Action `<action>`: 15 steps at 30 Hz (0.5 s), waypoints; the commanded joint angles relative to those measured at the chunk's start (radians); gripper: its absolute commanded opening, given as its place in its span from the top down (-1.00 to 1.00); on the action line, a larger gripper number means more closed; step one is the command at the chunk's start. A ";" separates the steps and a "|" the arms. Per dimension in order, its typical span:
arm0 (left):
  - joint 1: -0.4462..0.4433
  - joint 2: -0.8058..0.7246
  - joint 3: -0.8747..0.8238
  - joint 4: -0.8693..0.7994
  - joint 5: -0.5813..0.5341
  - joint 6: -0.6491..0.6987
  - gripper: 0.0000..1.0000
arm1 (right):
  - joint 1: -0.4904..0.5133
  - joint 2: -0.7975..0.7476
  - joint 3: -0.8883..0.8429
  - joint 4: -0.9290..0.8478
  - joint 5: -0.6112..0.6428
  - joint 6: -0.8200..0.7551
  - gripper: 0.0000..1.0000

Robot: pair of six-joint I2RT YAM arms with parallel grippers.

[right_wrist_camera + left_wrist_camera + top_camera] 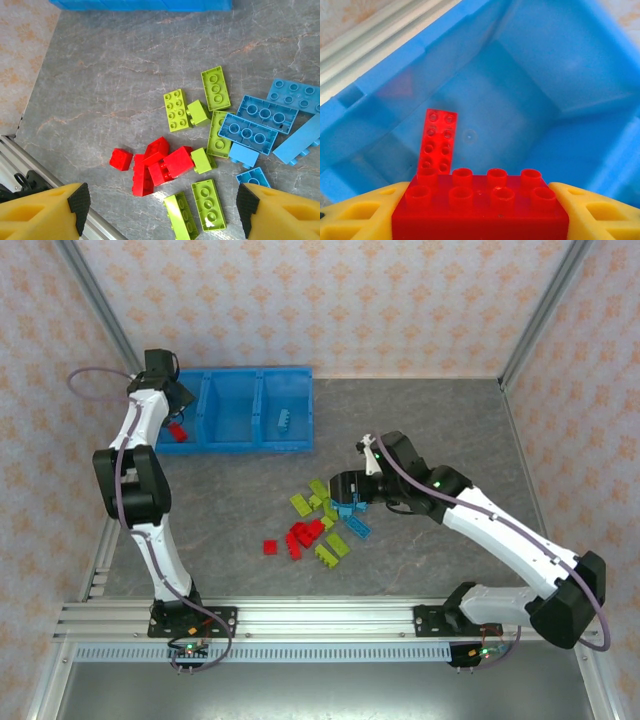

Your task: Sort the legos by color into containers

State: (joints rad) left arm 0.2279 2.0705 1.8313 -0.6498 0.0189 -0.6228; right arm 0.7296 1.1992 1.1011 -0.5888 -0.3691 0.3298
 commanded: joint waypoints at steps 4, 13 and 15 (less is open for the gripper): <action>0.010 0.055 0.136 -0.110 0.123 -0.005 -0.47 | -0.002 -0.045 -0.014 -0.020 0.032 0.014 -0.58; 0.000 -0.221 -0.052 -0.031 0.152 -0.065 -0.71 | -0.002 -0.031 -0.035 0.002 0.036 0.016 -0.58; -0.025 -0.334 -0.140 -0.003 0.170 -0.071 -0.71 | -0.002 -0.022 -0.041 0.009 0.043 0.020 -0.58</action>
State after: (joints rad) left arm 0.2329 1.9026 1.7493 -0.6907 0.1555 -0.6632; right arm 0.7296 1.1732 1.0729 -0.5938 -0.3584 0.3344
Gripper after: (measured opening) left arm 0.854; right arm 0.793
